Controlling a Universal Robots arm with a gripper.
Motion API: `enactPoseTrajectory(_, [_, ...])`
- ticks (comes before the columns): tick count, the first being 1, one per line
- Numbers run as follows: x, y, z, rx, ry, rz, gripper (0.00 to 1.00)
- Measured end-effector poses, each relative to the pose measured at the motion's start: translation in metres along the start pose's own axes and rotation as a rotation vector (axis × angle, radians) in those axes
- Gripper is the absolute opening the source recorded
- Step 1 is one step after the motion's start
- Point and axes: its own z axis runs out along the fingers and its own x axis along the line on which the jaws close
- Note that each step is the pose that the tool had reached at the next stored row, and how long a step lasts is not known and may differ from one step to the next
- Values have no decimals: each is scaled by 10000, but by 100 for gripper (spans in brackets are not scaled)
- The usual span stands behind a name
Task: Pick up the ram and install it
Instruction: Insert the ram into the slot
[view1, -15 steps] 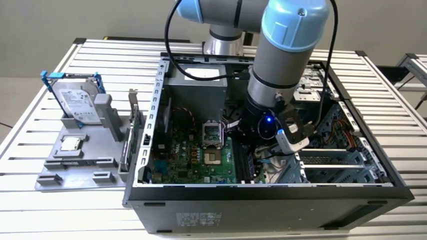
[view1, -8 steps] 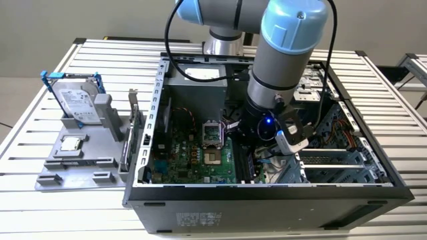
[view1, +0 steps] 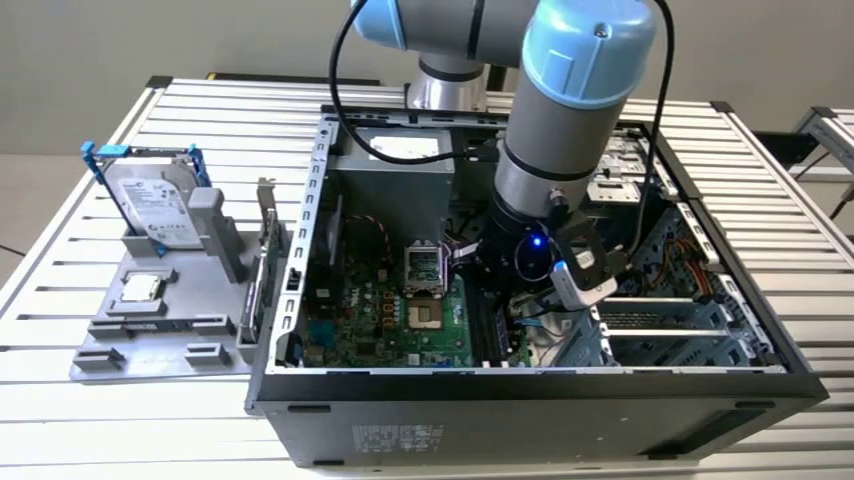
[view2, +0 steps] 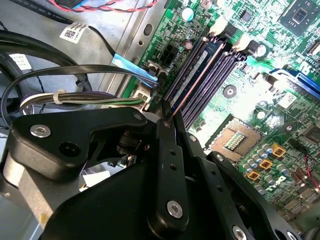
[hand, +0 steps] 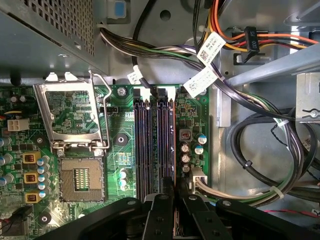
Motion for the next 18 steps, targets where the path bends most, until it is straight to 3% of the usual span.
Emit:
enactPoseTrajectory(4, [0, 0, 0, -2, 0, 0, 0])
enactPoseTrajectory(5, [-1, 3, 4, -22, -2, 0, 100])
enactPoseTrajectory(14, [0, 0, -5, 3, 0, 0, 100])
enactPoseTrajectory(18, [-1, -2, -72, 2, 3, 0, 100])
